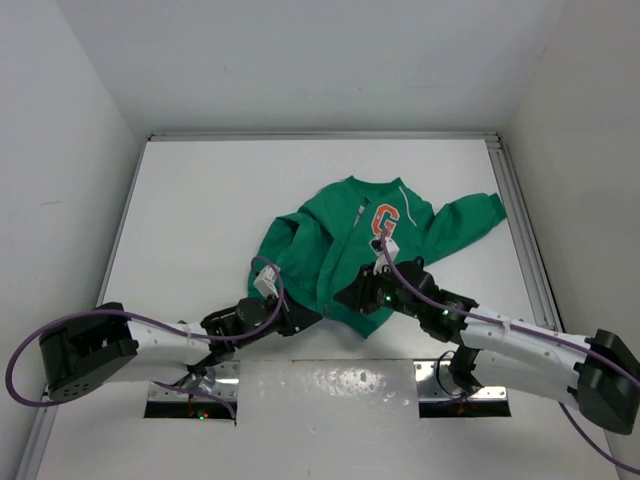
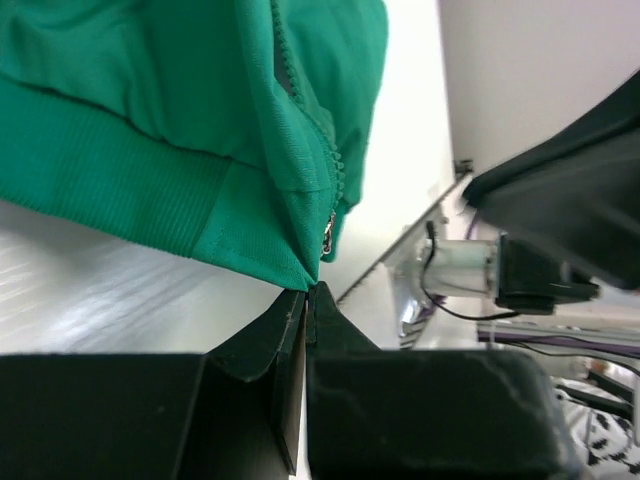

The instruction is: Zip up the jacket

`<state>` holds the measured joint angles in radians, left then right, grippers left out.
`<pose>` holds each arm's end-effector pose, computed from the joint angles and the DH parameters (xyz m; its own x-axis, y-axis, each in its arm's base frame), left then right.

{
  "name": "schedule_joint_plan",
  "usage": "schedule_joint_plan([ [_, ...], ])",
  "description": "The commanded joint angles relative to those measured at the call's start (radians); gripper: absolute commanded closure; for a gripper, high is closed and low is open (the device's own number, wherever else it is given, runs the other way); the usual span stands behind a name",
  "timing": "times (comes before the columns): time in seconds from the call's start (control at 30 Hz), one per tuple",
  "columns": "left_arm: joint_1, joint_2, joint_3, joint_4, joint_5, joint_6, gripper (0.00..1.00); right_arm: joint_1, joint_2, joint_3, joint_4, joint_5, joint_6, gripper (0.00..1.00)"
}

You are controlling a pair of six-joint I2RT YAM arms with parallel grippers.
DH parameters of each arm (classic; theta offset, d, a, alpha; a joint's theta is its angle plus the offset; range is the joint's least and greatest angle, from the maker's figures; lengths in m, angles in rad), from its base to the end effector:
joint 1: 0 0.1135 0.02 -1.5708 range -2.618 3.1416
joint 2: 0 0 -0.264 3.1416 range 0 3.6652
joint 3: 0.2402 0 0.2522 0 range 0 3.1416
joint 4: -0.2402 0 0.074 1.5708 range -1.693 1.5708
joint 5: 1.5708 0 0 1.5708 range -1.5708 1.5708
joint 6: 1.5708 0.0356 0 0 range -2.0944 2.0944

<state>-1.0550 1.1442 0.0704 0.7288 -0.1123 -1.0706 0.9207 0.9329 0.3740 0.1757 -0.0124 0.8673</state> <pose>0.0938 -0.1574 0.1301 -0.7929 -0.3695 -0.4846 0.2433 0.5372 -0.8076 0.1231 0.1626 0.2056 -0.7587 0.2620 -0.5964 -0.3468 0.6126 0.7103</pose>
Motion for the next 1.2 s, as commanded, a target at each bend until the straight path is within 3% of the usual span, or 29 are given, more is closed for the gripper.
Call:
schedule_joint_plan([
  [0.0, -0.013, -0.006, -0.001, 0.107, 0.052, -0.022, 1.0, 0.001, 0.023, -0.008, 0.059, -0.122, -0.057, 1.0],
  [0.17, -0.013, -0.009, -0.004, 0.13, 0.1, -0.025, 1.0, 0.003, 0.067, -0.009, 0.082, -0.188, -0.128, 0.99],
  [0.2, -0.013, -0.012, -0.009, 0.142, 0.105, -0.029, 1.0, 0.003, 0.07, -0.02, 0.108, -0.201, -0.135, 0.93],
  [0.23, -0.013, -0.015, -0.012, 0.141, 0.106, -0.032, 1.0, 0.003, 0.07, -0.027, 0.128, -0.211, -0.14, 0.78],
  [0.3, -0.013, -0.03, -0.015, 0.141, 0.106, -0.026, 1.0, 0.001, 0.073, -0.033, 0.133, -0.23, -0.172, 0.68],
  [0.53, -0.013, -0.109, -0.029, 0.093, 0.108, -0.011, 1.0, -0.014, 0.09, -0.035, 0.125, -0.271, -0.254, 0.66],
  [0.8, -0.011, -0.156, -0.032, 0.079, 0.131, -0.009, 1.0, -0.026, 0.116, -0.066, 0.232, -0.357, -0.248, 0.58],
  [0.9, -0.013, -0.156, -0.029, 0.074, 0.141, 0.0, 1.0, -0.028, 0.11, -0.072, 0.255, -0.367, -0.246, 0.51],
  [1.07, -0.013, -0.164, -0.038, 0.086, 0.14, -0.014, 1.0, -0.028, 0.11, -0.102, 0.338, -0.403, -0.206, 0.52],
  [1.17, -0.013, -0.173, -0.034, 0.075, 0.137, -0.005, 1.0, -0.029, 0.113, -0.115, 0.364, -0.412, -0.179, 0.6],
])
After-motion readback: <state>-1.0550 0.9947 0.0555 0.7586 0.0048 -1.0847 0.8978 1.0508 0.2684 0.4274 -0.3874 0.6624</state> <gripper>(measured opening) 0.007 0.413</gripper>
